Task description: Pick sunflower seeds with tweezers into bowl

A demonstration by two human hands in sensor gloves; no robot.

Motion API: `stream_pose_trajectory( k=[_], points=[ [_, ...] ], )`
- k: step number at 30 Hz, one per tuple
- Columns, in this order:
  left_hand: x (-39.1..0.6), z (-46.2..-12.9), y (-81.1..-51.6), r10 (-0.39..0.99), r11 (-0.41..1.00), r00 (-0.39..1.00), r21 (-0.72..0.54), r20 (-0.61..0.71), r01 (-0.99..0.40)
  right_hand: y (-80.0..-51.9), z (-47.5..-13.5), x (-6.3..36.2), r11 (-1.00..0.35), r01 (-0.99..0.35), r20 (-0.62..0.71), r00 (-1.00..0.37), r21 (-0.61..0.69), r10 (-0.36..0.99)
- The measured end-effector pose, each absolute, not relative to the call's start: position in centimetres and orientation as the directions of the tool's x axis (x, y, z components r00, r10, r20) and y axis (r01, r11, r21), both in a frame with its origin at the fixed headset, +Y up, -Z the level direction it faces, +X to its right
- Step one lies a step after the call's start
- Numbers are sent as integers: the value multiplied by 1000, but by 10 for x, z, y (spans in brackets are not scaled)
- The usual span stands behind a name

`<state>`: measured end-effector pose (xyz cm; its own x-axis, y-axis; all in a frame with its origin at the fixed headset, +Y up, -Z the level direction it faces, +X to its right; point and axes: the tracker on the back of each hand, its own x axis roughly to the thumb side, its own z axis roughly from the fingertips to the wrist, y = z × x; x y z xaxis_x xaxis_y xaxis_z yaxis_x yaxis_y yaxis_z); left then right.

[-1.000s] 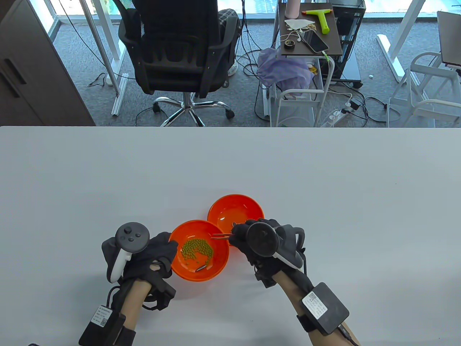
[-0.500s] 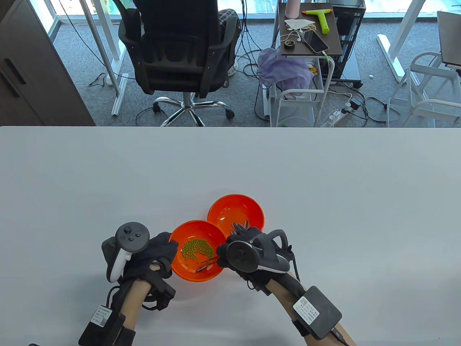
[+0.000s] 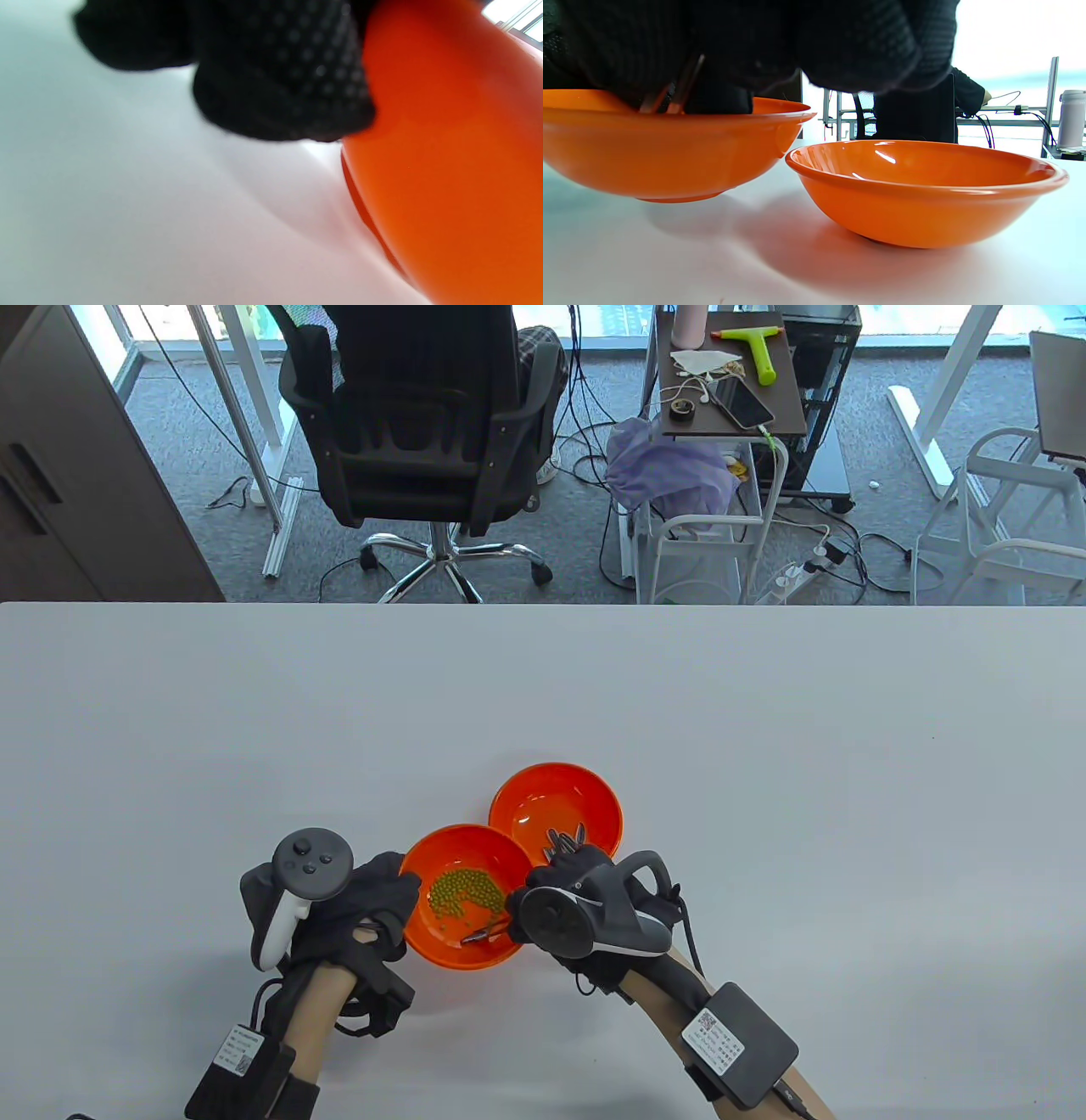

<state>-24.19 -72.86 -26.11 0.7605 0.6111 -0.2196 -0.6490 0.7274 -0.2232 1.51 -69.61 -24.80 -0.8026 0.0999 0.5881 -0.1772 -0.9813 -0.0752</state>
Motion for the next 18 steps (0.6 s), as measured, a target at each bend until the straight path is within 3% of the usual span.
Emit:
stream_pose_trajectory(
  k=[9,18],
  points=[
    [-242,-261,-729,610,726,760,-227,-223,-649,-694,-253,22,-962,-265,574,-800,-73,176],
    [-242,-261,-730,607,727,761,-229,-227,-648,-682,-258,41,-913,-343,455,-864,-222,214]
  ],
)
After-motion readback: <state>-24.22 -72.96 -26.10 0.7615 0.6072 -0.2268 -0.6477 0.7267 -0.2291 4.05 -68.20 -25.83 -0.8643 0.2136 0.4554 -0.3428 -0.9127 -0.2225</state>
